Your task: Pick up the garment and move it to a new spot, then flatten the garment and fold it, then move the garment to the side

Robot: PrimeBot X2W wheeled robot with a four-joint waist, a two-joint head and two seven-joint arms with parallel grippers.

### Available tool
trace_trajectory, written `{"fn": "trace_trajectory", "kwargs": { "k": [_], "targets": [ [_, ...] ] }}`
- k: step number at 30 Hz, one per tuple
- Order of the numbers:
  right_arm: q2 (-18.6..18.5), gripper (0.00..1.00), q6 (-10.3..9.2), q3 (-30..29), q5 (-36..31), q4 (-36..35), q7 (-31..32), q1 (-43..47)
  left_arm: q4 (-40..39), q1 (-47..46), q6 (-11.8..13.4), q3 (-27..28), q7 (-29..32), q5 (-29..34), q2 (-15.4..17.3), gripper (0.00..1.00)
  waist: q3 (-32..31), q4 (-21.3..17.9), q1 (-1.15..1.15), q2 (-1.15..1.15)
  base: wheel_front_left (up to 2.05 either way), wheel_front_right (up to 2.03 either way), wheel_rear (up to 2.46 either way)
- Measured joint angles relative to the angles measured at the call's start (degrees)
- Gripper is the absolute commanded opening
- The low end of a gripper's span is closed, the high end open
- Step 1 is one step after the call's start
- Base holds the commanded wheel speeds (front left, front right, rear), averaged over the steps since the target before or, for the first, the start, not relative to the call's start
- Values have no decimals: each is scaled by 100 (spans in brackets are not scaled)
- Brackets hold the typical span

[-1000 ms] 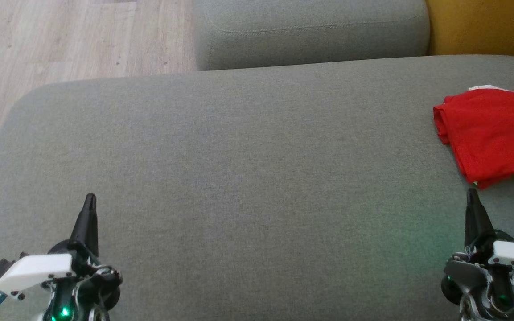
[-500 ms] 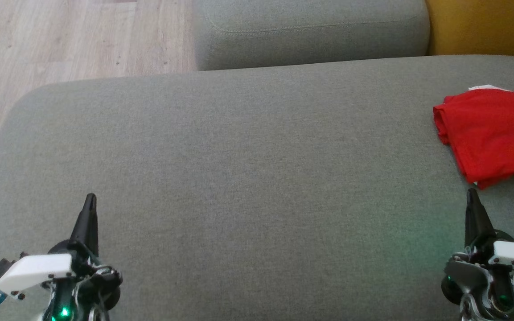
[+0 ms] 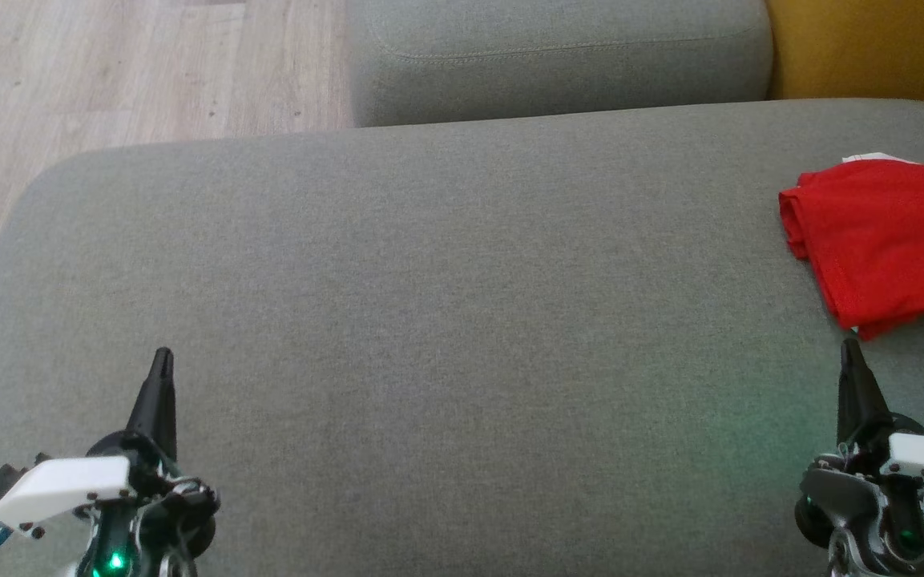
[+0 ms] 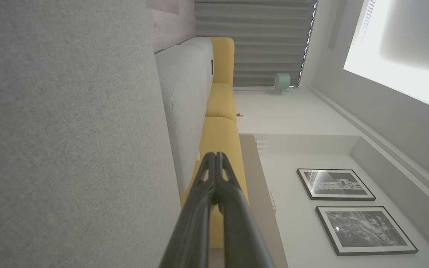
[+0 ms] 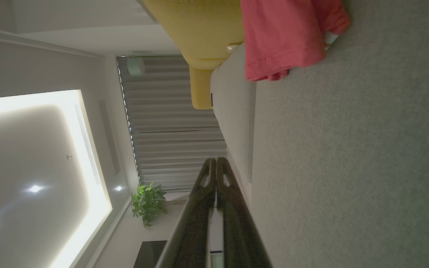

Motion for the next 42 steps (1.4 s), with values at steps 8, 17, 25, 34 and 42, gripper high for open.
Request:
{"fn": "trace_trajectory", "kwargs": {
  "k": [8, 17, 25, 34, 42],
  "targets": [
    [1, 0, 0, -13, 0, 0, 1, 0, 1, 0, 0, 26, 1, 20, -7, 0, 0, 0, 0, 0, 0, 0, 0],
    [2, 0, 0, -18, 0, 0, 2, 0, 1, 0, 0, 68, 1, 20, -13, 0, 0, 0, 0, 0, 0, 0, 0],
    [3, 0, 0, -21, -1, 0, 8, 0, 1, 0, 0, 80, 2, 21, -21, 0, 0, 0, 0, 0, 0, 0, 0],
    [4, 0, 0, -25, -1, 0, 8, 0, 2, 0, 0, 92, 5, 31, -25, 0, 0, 0, 0, 0, 0, 0, 0],
    [5, 0, 0, -30, -8, 0, 9, 0, 2, 0, 0, 99, 9, 31, -30, 0, 0, 0, 0, 0, 0, 0, 0]
  ]
}}
